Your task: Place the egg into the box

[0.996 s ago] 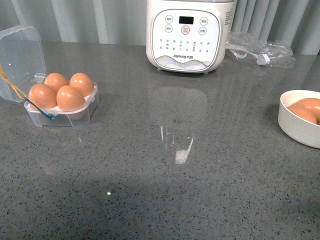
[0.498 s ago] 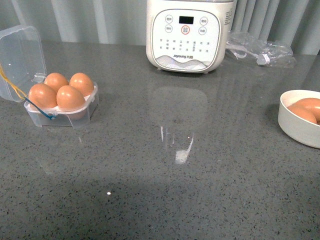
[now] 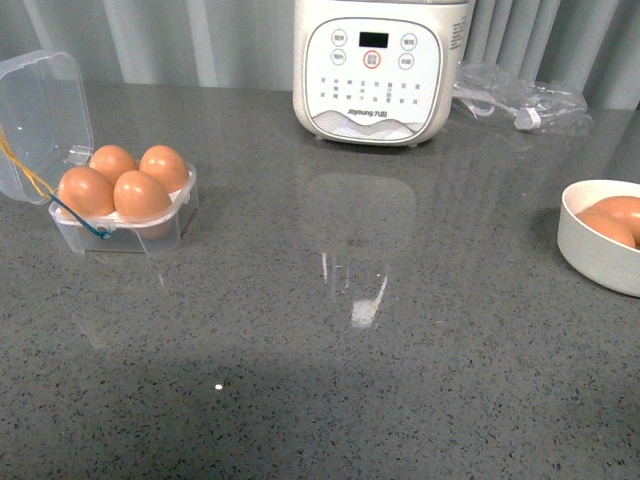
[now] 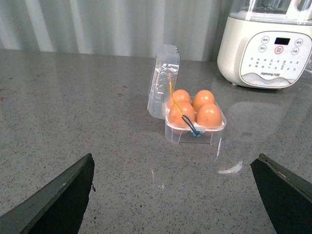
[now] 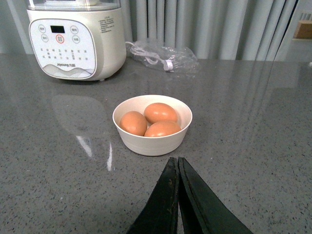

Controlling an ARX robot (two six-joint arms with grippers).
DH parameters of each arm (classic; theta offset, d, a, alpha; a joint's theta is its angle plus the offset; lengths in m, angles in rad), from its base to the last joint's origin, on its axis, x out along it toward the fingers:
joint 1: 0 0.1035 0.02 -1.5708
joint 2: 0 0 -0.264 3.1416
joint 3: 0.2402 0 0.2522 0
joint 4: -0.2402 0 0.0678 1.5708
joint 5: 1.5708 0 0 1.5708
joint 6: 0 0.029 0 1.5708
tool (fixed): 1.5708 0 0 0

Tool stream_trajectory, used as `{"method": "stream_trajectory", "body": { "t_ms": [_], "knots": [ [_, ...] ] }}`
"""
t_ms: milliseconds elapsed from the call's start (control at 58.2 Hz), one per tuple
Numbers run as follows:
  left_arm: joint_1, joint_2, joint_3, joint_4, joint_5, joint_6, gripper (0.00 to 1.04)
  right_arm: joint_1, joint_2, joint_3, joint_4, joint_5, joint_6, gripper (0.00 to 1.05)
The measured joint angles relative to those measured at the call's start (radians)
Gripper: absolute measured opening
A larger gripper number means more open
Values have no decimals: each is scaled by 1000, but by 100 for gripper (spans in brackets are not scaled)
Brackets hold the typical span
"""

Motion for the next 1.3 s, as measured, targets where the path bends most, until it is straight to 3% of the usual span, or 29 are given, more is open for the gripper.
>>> {"method": "stream_trajectory", "body": {
  "t_ms": [223,395,790,1047,1150,1305],
  "knots": [
    [0,0,0,-1,0,0,98,0,-71,0,-44,1,0,3],
    [0,0,0,-1,0,0,98,0,-71,0,-44,1,0,36],
    [0,0,0,-1,0,0,98,0,-71,0,-44,1,0,99],
    [0,0,0,-1,0,0,98,0,-71,0,-44,0,2,97],
    [-47,214,124,-312,-93,-97,98,0,-71,0,-44,1,1,97],
    [-93,325,164,-278,-122,-150,98,0,-71,0,-44,1,1,97]
  ]
}}
